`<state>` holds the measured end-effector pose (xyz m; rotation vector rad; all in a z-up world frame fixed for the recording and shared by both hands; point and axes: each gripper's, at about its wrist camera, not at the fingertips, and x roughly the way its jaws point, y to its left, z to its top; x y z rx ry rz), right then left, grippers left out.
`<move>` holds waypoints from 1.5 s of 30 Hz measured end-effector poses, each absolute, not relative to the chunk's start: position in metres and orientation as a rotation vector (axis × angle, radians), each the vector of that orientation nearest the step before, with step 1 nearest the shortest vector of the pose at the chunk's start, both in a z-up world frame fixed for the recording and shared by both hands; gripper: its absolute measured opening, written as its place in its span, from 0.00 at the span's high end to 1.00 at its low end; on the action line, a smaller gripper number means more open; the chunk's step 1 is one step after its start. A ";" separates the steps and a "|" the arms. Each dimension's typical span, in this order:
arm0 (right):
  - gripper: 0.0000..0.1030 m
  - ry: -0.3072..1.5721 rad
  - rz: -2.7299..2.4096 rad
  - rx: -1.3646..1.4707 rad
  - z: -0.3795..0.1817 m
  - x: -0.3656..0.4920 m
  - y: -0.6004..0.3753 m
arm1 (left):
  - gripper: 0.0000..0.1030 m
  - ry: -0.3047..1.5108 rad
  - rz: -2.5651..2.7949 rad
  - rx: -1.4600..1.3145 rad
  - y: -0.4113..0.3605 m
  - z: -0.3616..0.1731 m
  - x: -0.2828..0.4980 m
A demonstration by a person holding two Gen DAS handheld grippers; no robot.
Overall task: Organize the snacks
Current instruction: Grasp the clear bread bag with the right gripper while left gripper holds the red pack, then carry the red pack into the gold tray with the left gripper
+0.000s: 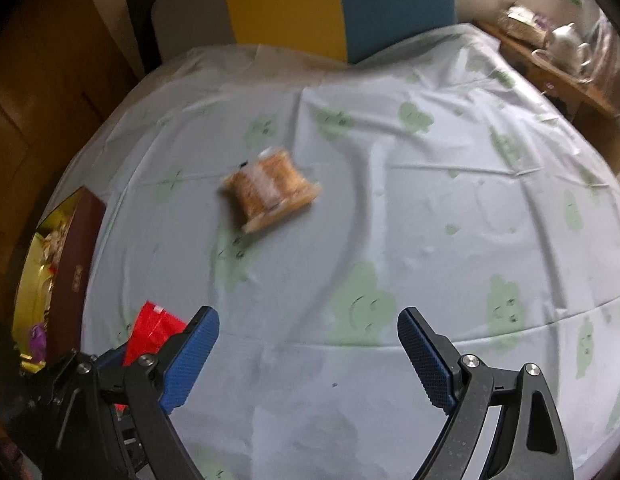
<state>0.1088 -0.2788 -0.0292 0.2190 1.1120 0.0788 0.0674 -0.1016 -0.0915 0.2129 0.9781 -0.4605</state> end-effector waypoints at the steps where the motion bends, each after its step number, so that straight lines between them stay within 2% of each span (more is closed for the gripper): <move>1: 0.11 1.116 0.087 0.209 -0.028 0.112 -0.275 | 0.54 0.969 -0.464 0.210 -0.100 -0.092 0.066; 8: 0.11 1.086 0.164 0.072 -0.021 0.168 -0.243 | 0.54 0.936 -0.471 0.195 -0.103 -0.091 0.057; 19: 0.12 1.170 0.170 -0.133 -0.064 0.250 -0.209 | 0.54 0.931 -0.486 0.159 -0.101 -0.092 0.058; 20: 0.15 1.184 0.175 -0.142 -0.070 0.252 -0.209 | 0.54 0.931 -0.486 0.160 -0.101 -0.092 0.058; 21: 0.37 1.190 0.166 -0.156 -0.073 0.252 -0.209 | 0.54 0.930 -0.485 0.159 -0.101 -0.092 0.058; 22: 0.42 1.178 0.152 -0.170 -0.073 0.251 -0.210 | 0.54 0.930 -0.485 0.158 -0.101 -0.093 0.058; 24: 0.44 1.171 0.176 -0.130 -0.068 0.242 -0.216 | 0.54 0.927 -0.482 0.159 -0.102 -0.093 0.058; 27: 0.44 1.161 0.200 -0.165 -0.062 0.216 -0.217 | 0.53 0.922 -0.476 0.163 -0.102 -0.094 0.058; 35: 0.43 1.274 0.214 -0.106 -0.070 0.133 -0.229 | 0.53 0.911 -0.463 0.174 -0.105 -0.094 0.055; 45: 0.42 1.206 0.200 -0.171 -0.080 0.098 -0.222 | 0.56 0.927 -0.443 0.202 -0.109 -0.091 0.056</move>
